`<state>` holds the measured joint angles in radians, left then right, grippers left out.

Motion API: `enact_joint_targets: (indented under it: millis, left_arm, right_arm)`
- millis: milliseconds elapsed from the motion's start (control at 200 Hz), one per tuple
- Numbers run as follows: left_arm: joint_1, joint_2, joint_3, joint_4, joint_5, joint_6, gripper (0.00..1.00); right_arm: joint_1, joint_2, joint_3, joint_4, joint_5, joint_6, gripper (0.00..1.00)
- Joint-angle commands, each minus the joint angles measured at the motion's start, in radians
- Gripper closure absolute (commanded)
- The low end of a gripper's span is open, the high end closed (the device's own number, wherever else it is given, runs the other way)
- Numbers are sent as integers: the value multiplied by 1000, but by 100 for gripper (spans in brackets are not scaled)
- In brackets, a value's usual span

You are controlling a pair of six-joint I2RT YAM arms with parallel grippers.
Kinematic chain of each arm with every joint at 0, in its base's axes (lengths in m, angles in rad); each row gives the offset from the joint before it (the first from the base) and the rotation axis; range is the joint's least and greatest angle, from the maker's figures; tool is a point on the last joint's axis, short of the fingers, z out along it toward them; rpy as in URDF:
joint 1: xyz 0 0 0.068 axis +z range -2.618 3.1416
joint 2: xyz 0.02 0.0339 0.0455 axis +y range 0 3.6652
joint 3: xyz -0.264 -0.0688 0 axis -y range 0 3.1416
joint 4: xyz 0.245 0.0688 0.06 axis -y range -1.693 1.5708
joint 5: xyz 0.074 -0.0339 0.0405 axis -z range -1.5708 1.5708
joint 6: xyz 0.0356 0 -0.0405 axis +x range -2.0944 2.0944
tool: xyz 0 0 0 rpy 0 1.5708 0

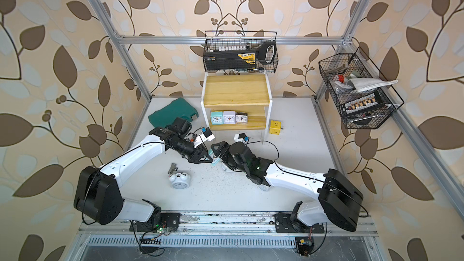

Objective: Place the alarm clocks on the shelf by style
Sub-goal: Pick up the alarm from the center of the board.

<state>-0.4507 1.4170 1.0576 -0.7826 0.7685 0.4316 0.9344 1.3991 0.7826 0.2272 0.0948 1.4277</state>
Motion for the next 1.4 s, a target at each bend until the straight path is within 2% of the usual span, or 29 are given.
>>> enact_joint_targets:
  millis: [0, 310, 490, 735, 910, 1120, 1170, 1235, 1275, 1325, 1395]
  left_arm:
    - [-29, -44, -15, 21, -62, 43, 77]
    - [-50, -47, -30, 51, -151, 36, 76]
    - [-51, -53, -33, 58, -152, 35, 76]
    - [-50, -67, -44, 62, -150, 38, 76]
    - [-51, -69, -49, 62, -147, 42, 76]
    - [-51, -75, -54, 62, -144, 47, 75]
    - [-51, -75, -54, 62, -143, 46, 71]
    - [-51, -75, -54, 60, -143, 40, 48]
    - [-51, -76, -52, 58, -141, 38, 40]
    - [-51, -79, -52, 53, -137, 38, 35]
    - [-48, -84, -50, 49, -131, 37, 32]
  right_arm:
    - [-4, 39, 38, -4, -70, 29, 19]
    - [-3, 44, 27, -6, -94, 41, 22]
    - [-2, 26, 0, -1, -84, 41, 23]
    - [-3, 28, -34, 65, -87, 66, 30]
    - [-3, 24, -41, 77, -89, 65, 31]
    - [-3, -1, -66, 93, -65, 51, 53]
    - [-4, -11, -71, 93, -58, 36, 54]
    - [-5, -29, -75, 82, -42, 3, 56]
    - [-9, -45, -71, 58, -30, -29, 57]
    - [-16, -66, -60, 7, -12, -79, 57]
    - [-25, -96, -35, -91, 13, -159, 57]
